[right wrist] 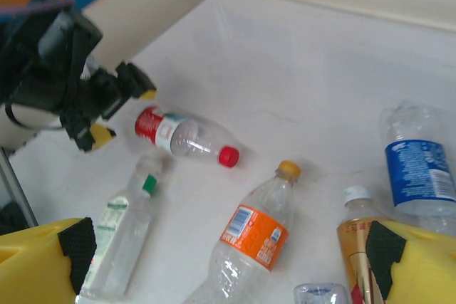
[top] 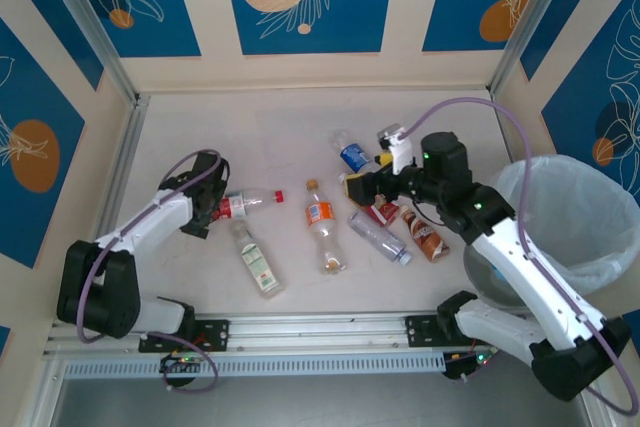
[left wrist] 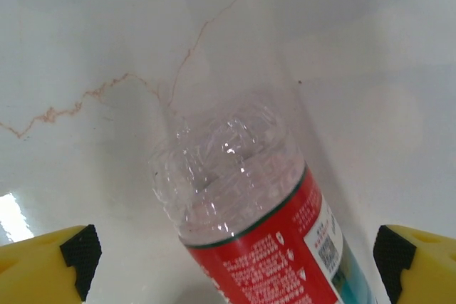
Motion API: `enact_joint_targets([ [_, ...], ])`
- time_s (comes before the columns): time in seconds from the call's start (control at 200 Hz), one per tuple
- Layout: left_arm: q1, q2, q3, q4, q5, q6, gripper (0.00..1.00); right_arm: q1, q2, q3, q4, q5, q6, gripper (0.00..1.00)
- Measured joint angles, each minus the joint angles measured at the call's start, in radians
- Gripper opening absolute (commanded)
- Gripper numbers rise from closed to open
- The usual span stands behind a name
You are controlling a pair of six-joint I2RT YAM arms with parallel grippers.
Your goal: Put the plastic bottles in the bin
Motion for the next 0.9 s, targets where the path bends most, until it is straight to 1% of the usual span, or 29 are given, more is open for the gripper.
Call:
enact_joint_targets([
  [0.135,0.025,0.089,0.004,0.034,0.014,-0.026,0.99,0.087,0.085,0.034,-0.029,0.049,-0.058,1.00],
  [0.33,0.037,0.229,0.028,0.079,0.055,-0.054,0.98,0.154,0.160,0.066,-0.057,0.089,-0.106,0.99],
  [0.5,0.038,0.260,0.048,0.053,0.048,-0.077,0.90,0.188,0.172,0.070,-0.078,0.119,-0.131,1.00],
  [0.6,0.038,0.268,0.049,0.040,0.042,-0.095,0.80,0.196,0.172,0.072,-0.087,0.134,-0.135,1.00],
  [0.635,0.038,0.272,0.051,0.034,0.041,-0.098,0.79,0.198,0.172,0.072,-0.090,0.140,-0.136,1.00],
  [0.69,0.037,0.281,0.063,0.019,0.040,-0.103,0.74,0.198,0.172,0.073,-0.095,0.148,-0.136,1.00],
  [0.79,0.037,0.304,0.092,-0.013,0.041,-0.105,0.70,0.200,0.172,0.073,-0.100,0.156,-0.136,1.00],
  [0.835,0.038,0.315,0.105,-0.015,0.039,-0.105,0.67,0.202,0.172,0.073,-0.100,0.159,-0.136,0.99],
  [0.865,0.038,0.323,0.115,-0.015,0.035,-0.105,0.62,0.202,0.172,0.073,-0.100,0.162,-0.136,1.00],
  [0.9,0.038,0.333,0.126,-0.016,0.032,-0.105,0.60,0.203,0.172,0.073,-0.100,0.165,-0.137,0.99],
])
